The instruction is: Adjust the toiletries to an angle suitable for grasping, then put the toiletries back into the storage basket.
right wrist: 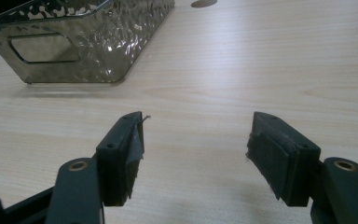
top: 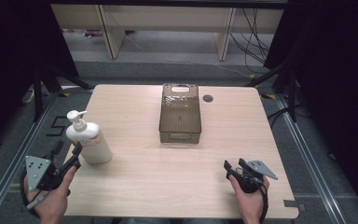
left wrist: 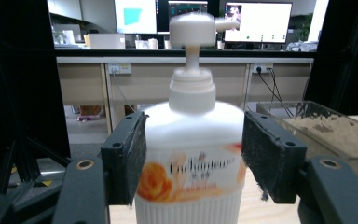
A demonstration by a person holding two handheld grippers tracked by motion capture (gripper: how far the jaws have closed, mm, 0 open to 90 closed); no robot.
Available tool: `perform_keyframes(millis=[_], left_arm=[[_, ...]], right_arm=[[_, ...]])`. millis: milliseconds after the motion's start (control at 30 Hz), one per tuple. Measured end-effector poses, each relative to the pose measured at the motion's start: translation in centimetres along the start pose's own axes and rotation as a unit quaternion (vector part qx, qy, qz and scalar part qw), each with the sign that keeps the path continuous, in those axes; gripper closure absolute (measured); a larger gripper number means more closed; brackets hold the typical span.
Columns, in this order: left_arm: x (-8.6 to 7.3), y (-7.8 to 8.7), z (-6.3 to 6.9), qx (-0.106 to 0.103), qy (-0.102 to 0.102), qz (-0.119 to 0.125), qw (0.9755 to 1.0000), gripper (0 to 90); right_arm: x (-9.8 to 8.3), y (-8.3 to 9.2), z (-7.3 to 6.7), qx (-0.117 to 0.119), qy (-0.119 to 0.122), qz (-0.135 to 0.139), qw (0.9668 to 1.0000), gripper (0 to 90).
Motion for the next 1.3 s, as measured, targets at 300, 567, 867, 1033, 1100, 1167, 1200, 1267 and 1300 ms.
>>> perform_keyframes(millis=[300,567,867,1033,1100,1167,1200,1267,1300], left_arm=[[2.0,-0.9,-0.2,0.003,-0.002,0.017,0.9998,40.3],[1.9,-1.2,-0.5,0.005,-0.001,0.010,0.9999,40.4],[2.1,-2.3,-0.4,0.001,-0.004,0.006,1.0000,40.5],[2.3,-2.7,-0.1,-0.003,-0.007,0.007,0.9999,40.5],[2.4,-2.8,-0.1,-0.005,-0.008,0.009,0.9999,40.5],[2.4,-3.0,-0.1,-0.003,-0.008,0.007,0.9999,40.5],[2.4,-3.1,-0.2,-0.003,-0.009,0.006,0.9999,40.5],[2.6,-3.3,-0.2,0.000,-0.009,0.006,0.9999,40.5],[2.6,-3.3,-0.2,0.002,-0.010,0.004,0.9999,40.5]], right_arm=[[-0.1,0.1,0.0,0.004,0.002,0.007,1.0000,35.7],[-0.1,-0.1,-0.1,0.010,0.010,0.000,0.9999,36.1],[0.0,0.0,0.1,-0.002,0.018,0.000,0.9998,36.0],[0.0,-0.1,0.0,0.001,0.012,0.002,0.9999,36.0],[-0.1,-0.1,-0.1,0.009,0.011,0.001,0.9999,35.8],[-0.1,-0.1,-0.1,0.009,0.009,0.000,0.9999,35.7],[-0.1,-0.1,-0.1,0.007,0.010,0.000,0.9999,35.7],[0.0,-0.1,-0.1,0.011,0.010,0.001,0.9999,35.7],[0.0,-0.1,-0.2,0.008,0.006,0.004,0.9999,35.7]])
Point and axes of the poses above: each handheld gripper's, and its own axes: y roughly backward along the jaws, x roughly out of its top, z roughly to its right, the point moved 4 cm from there along -y, roughly forward along the jaws, and after that the axes turned 14 degrees about -x, right-handed, at the moved point
